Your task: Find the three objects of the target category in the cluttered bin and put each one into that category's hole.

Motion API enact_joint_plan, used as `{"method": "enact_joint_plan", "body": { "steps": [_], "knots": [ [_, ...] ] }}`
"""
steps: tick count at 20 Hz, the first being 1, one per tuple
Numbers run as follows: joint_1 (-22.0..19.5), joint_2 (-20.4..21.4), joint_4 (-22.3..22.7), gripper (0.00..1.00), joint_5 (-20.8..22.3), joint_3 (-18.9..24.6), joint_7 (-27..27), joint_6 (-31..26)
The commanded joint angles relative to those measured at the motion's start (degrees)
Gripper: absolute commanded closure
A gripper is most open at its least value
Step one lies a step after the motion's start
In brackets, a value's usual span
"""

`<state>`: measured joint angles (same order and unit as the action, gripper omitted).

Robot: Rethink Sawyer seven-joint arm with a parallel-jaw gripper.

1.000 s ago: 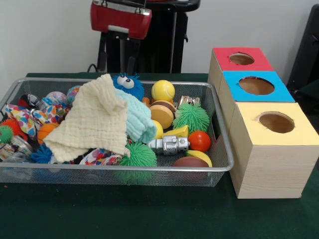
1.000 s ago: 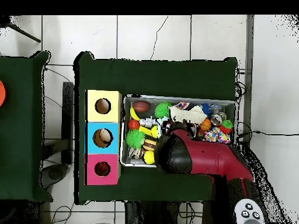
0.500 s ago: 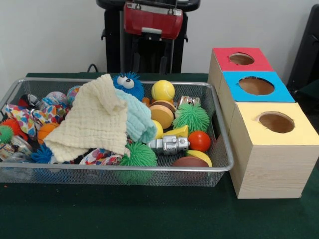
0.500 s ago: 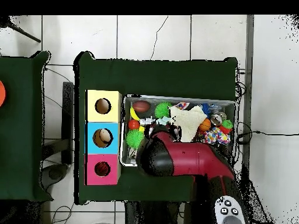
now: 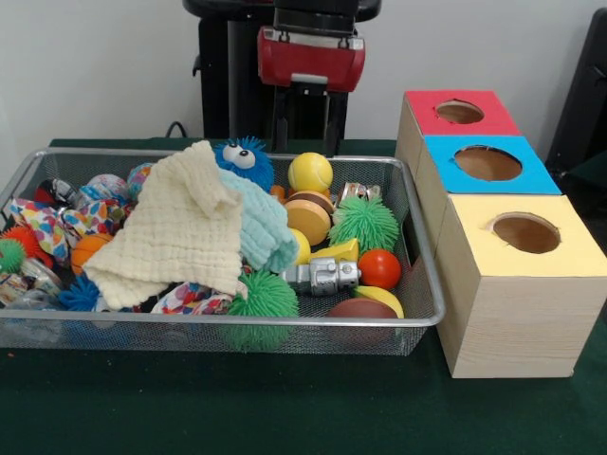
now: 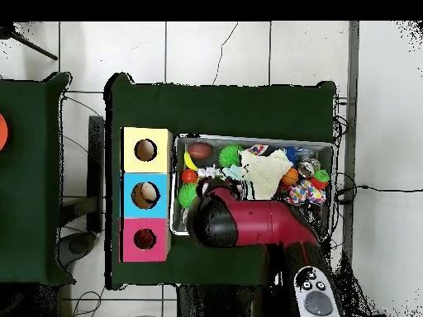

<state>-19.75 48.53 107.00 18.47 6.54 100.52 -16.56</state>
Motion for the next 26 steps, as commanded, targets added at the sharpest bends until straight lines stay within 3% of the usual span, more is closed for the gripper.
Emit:
{"method": "enact_joint_plan", "body": {
  "steps": [1, 15, 21, 26],
  "knots": [
    [-0.2, -5.9, 3.3, 0.0, -0.7, 4.1, 7.2, 3.7],
    [1.7, -6.5, 2.2, 0.0, -1.2, 3.0, 7.3, 3.3],
    [1.3, -9.8, 1.0, 0.0, -0.6, 3.7, 7.1, 5.6],
    [0.8, -9.8, 0.7, 0.0, -0.9, 4.6, 6.4, 4.9]
  ]
}}
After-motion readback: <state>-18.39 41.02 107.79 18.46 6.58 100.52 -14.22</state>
